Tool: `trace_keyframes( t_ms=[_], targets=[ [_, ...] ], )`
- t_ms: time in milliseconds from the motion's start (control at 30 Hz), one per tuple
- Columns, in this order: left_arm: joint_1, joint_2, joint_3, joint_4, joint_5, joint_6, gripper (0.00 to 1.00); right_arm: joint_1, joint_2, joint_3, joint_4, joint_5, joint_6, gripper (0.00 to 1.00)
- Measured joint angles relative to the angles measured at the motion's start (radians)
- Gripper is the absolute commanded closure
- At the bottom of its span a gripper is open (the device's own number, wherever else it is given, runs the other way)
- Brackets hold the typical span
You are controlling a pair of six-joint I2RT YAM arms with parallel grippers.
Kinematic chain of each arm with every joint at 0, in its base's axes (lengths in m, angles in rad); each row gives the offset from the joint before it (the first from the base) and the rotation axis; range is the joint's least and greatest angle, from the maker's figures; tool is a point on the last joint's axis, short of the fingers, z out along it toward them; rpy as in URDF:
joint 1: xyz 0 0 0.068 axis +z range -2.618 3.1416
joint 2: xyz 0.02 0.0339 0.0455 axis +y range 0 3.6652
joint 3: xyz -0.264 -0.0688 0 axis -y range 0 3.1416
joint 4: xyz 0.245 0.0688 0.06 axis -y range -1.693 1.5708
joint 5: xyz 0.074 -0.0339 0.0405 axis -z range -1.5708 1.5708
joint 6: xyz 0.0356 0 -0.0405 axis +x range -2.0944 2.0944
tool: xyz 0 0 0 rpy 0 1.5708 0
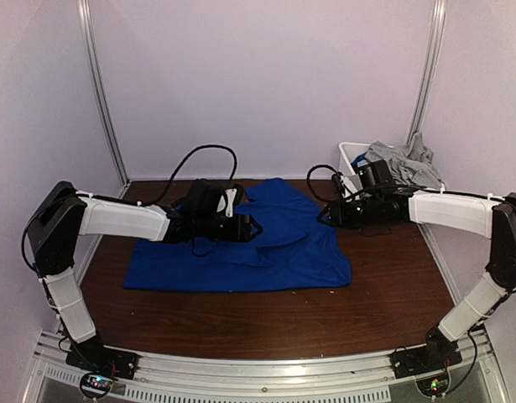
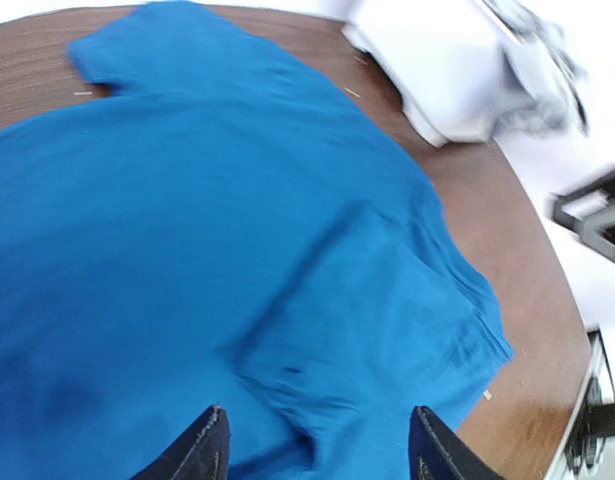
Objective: Fold and stack the mixed laundry pile
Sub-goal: Adjust the 1/3-folded T-shirt at the center of the board, then smooth out the 1/3-folded T-shirt at the center of the board.
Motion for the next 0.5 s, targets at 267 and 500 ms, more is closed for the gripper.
trace_keyframes(
  t_ms=[267, 500],
  targets=[
    [-0.134, 0.186, 0.158, -0.011, 0.094, 0.072, 0.39, 0.0, -0.042, -0.204, 0.016, -0.048, 0.053, 0.64],
    [-0.129, 0.36, 0.284, -0.058, 0.121, 0.089, 0.4, 0.0, -0.045, -0.286, 0.075, -0.064, 0.08, 0.68]
  ],
)
